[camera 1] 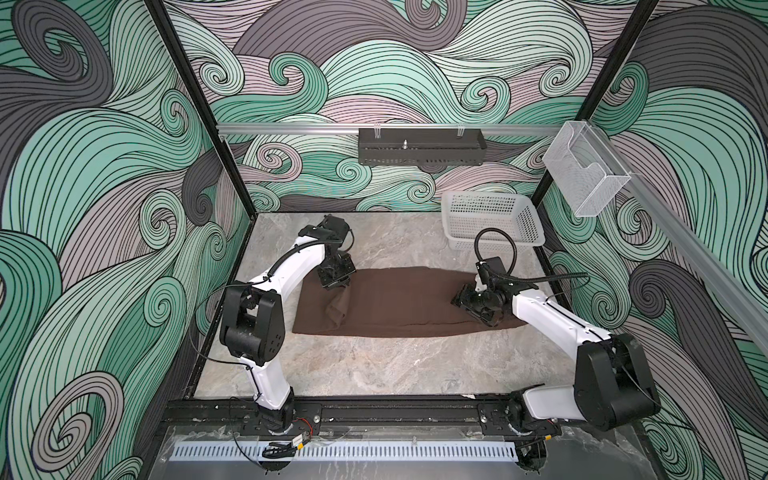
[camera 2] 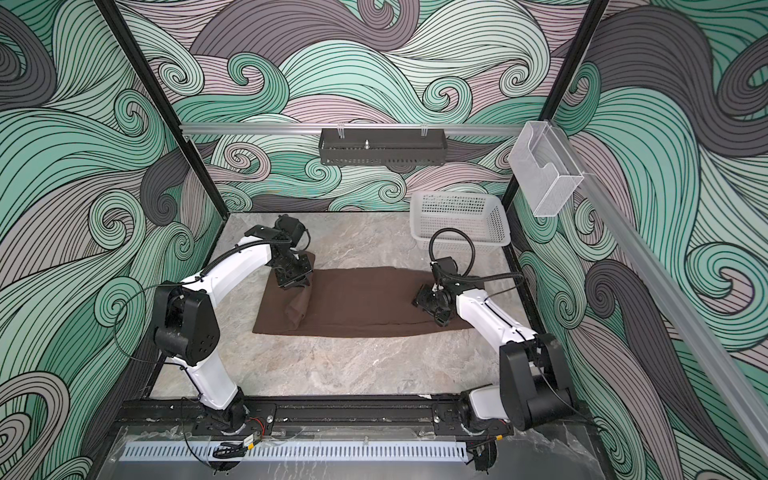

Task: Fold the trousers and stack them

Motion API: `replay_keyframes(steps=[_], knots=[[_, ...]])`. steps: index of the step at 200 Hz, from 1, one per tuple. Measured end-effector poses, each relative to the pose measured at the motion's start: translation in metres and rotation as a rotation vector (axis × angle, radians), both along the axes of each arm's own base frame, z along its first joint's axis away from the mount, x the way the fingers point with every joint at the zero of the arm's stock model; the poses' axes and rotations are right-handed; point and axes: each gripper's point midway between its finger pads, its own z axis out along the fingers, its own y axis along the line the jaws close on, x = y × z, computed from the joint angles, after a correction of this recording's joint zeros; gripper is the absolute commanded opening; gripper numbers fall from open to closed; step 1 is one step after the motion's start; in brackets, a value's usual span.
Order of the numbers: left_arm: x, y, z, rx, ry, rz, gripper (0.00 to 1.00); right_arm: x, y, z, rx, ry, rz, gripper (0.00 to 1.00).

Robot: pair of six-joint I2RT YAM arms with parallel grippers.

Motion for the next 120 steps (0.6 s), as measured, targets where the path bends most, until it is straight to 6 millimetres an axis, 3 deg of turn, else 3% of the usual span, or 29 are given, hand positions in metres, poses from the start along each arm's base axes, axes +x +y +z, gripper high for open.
replay_keyframes(steps=[24, 78, 120], knots=[[0.002, -0.013, -0.005, -0.001, -0.011, -0.002, 0.0, -0.003, -0.003, -0.003, -0.003, 0.012, -0.001, 0.65], [-0.002, -0.038, -0.036, 0.02, 0.042, -0.033, 0.0, -0.004, -0.003, -0.003, 0.003, 0.016, 0.002, 0.65], [-0.001, -0.05, -0.037, 0.018, 0.034, -0.046, 0.0, -0.005, -0.003, -0.004, 0.007, 0.02, 0.001, 0.65]])
